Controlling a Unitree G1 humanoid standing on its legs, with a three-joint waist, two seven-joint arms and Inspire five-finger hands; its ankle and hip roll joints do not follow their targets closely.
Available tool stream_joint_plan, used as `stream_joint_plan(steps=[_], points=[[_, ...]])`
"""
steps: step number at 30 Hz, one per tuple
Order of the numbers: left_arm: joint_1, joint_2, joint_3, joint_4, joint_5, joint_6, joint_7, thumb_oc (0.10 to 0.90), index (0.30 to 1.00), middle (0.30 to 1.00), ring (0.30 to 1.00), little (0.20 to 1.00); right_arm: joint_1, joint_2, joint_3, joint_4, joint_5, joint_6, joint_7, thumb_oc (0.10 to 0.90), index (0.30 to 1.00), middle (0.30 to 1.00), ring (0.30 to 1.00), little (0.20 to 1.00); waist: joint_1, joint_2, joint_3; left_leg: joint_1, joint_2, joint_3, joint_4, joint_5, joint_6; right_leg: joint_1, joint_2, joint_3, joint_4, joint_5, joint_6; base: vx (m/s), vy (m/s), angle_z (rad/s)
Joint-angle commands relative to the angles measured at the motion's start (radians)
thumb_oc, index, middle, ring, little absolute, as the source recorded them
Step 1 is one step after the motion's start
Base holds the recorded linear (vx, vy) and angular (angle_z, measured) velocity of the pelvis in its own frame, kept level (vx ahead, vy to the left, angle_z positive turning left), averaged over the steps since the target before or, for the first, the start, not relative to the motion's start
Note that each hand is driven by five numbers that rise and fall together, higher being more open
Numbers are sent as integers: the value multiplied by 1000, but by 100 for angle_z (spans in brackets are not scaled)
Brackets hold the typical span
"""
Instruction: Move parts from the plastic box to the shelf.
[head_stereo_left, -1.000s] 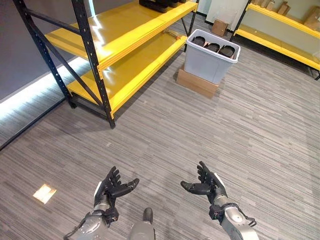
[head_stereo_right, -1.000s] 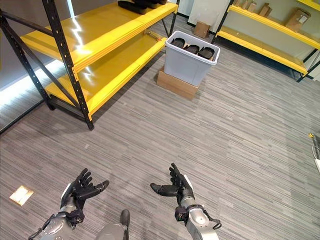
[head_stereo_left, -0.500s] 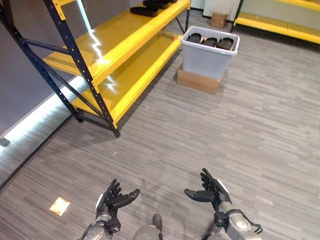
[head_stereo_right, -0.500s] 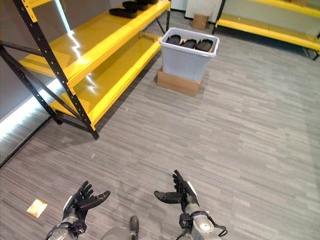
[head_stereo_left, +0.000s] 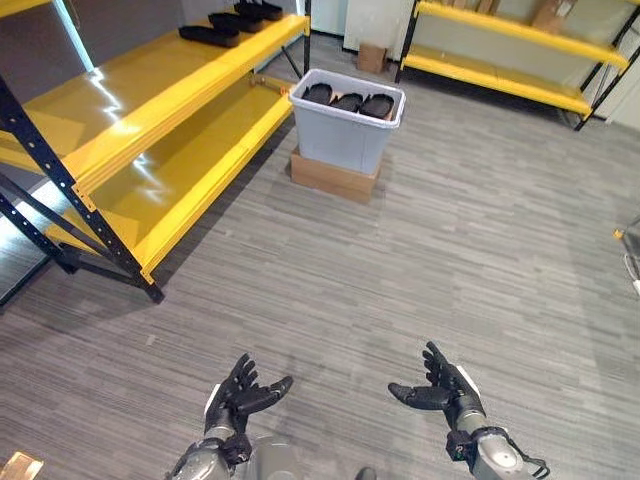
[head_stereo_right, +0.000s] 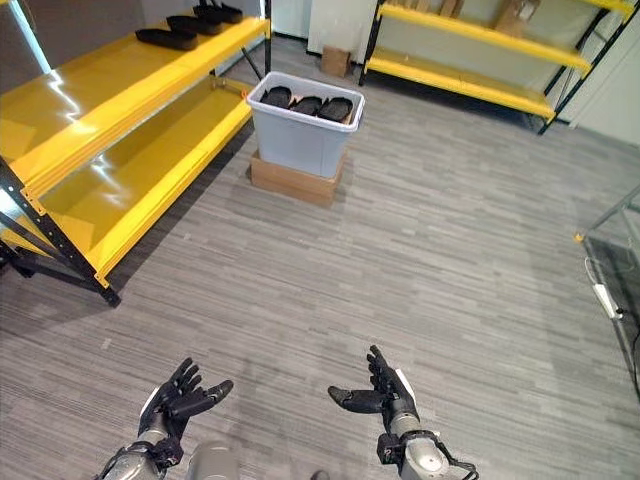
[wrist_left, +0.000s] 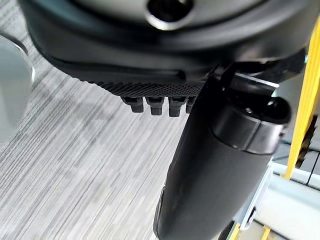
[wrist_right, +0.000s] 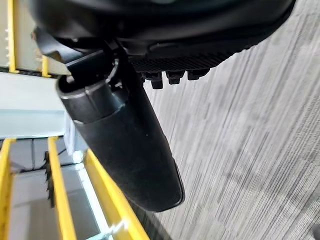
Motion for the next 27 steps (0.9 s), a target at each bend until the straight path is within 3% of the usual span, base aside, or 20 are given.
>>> stream_joint_plan(steps=[1, 4, 8, 9, 12, 16, 17, 18, 21, 23, 25, 27], points=[[-26, 61, 31, -110, 0, -77, -11, 900, 1000, 1000, 1000, 1000, -52, 2, -33, -84, 24, -102, 8, 900, 1000, 1000, 1000, 1000, 61, 3, 26, -8, -30, -37, -292, 207, 12, 77, 37, -67, -19, -41, 90, 271, 171, -2], [-31, 66, 30, -103, 4, -80, -10, 900, 1000, 1000, 1000, 1000, -61, -1, -28, -73, 20, -105, 8, 900, 1000, 1000, 1000, 1000, 68, 8, 28, -31, -35, -57, -323, 235, 7, 90, 49, -61, 0, -68, 86, 269, 193, -7], [-30, 80, 35, -103, -1, -80, -12, 900, 1000, 1000, 1000, 1000, -63, 22, -18, -76, 22, -100, 18, 900, 1000, 1000, 1000, 1000, 76, -5, 4, -4, -54, -32, -312, 245, 26, 112, 42, -59, 37, -95, 99, 246, 193, -24], [-35, 91, 41, -109, -9, -80, -6, 900, 1000, 1000, 1000, 1000, -79, 38, -9, -79, 30, -97, 21, 900, 1000, 1000, 1000, 1000, 83, -21, -1, -21, -76, -23, -247, 206, 44, 112, 15, -55, 75, -104, 104, 258, 266, -14], [-45, 109, 45, -119, -11, -81, 2, 900, 1000, 1000, 1000, 1000, -96, 54, 0, -77, 27, -91, 23, 900, 1000, 1000, 1000, 1000, 89, -37, -9, -16, -112, -9, -185, 145, 76, 97, -37, -61, 149, -76, 138, 298, 331, -13], [-46, 124, 42, -122, -7, -82, 15, 900, 1000, 1000, 1000, 1000, -104, 67, -1, -75, 10, -80, 26, 900, 1000, 1000, 1000, 1000, 75, -37, -15, 35, -185, -5, -158, 57, 143, 27, -127, -39, 401, 95, 232, 259, 376, 0], [-46, 126, 39, -122, -3, -80, 18, 900, 1000, 1000, 1000, 1000, -103, 69, -1, -84, 7, -79, 28, 900, 1000, 1000, 1000, 1000, 68, -30, -12, 54, -199, -3, -160, 42, 157, 1, -136, -27, 482, 138, 254, 245, 441, 30], [-49, 129, 36, -122, 1, -82, 22, 900, 1000, 1000, 1000, 1000, -99, 69, 1, -95, 1, -74, 37, 900, 1000, 1000, 1000, 1000, 50, -3, -5, 80, -195, 6, -175, 44, 176, -52, -118, -30, 585, 195, 263, 169, 324, 41], [-53, 128, 26, -120, 12, -81, 22, 900, 1000, 1000, 1000, 1000, -88, 68, 1, -100, -5, -72, 41, 900, 1000, 1000, 1000, 1000, 32, 16, 7, 117, -210, 7, -193, 34, 183, -86, -108, -40, 597, 203, 267, 197, 227, 17], [-58, 125, 23, -115, 6, -80, 21, 900, 1000, 1000, 1000, 1000, -73, 62, -5, -109, -2, -74, 43, 900, 1000, 1000, 1000, 1000, 13, 26, 15, 147, -226, -5, -210, 28, 181, -134, -95, -39, 536, 170, 258, 186, 126, 16], [-63, 120, 15, -107, 4, -75, 13, 900, 1000, 1000, 1000, 1000, -56, 63, -14, -108, 15, -78, 37, 900, 1000, 1000, 1000, 1000, -4, 34, 14, 176, -231, -12, -212, 5, 173, -146, -133, -82, 416, 113, 219, 289, 77, 11], [-65, 115, 9, -97, 8, -71, 6, 900, 1000, 1000, 1000, 1000, -45, 57, -20, -110, 18, -78, 34, 900, 1000, 1000, 1000, 1000, -13, 44, 12, 209, -224, -26, -209, -33, 156, -157, -166, -90, 310, 88, 211, 319, -2, 24]])
